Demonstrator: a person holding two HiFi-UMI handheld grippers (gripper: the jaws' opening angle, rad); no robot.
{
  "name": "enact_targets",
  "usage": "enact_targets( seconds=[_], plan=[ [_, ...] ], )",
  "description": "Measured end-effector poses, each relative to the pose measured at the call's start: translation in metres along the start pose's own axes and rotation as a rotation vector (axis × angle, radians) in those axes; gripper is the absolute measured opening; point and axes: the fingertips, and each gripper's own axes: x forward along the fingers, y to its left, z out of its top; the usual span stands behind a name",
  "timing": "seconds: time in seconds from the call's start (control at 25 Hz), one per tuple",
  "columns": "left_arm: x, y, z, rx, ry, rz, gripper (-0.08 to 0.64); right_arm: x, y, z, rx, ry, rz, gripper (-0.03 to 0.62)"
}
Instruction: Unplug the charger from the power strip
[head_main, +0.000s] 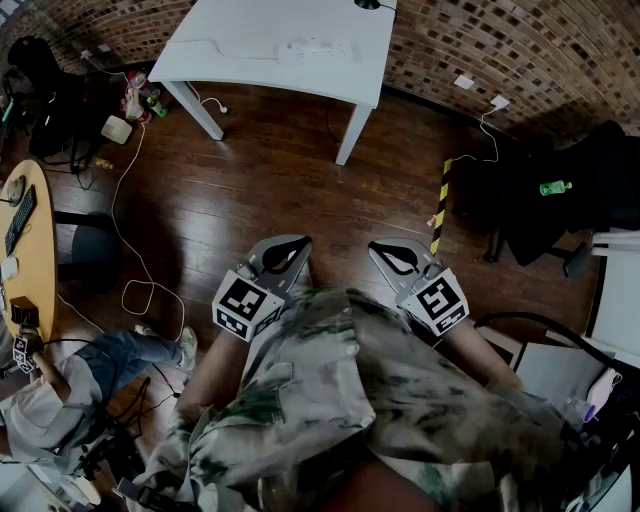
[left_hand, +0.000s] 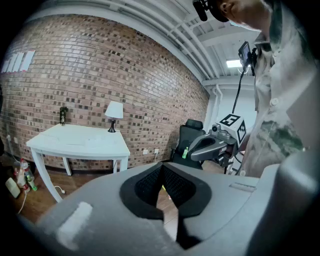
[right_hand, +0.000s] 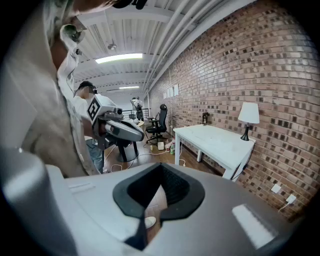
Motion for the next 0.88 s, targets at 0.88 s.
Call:
enact_targets(
  seconds=[0.88],
  plan=[
    [0.136,0.218,0.083,-0.015,0.082,0.078,0.0,0.177,-0.252,0.086,-0.083,-0.066,0.082,0.006]
  ],
)
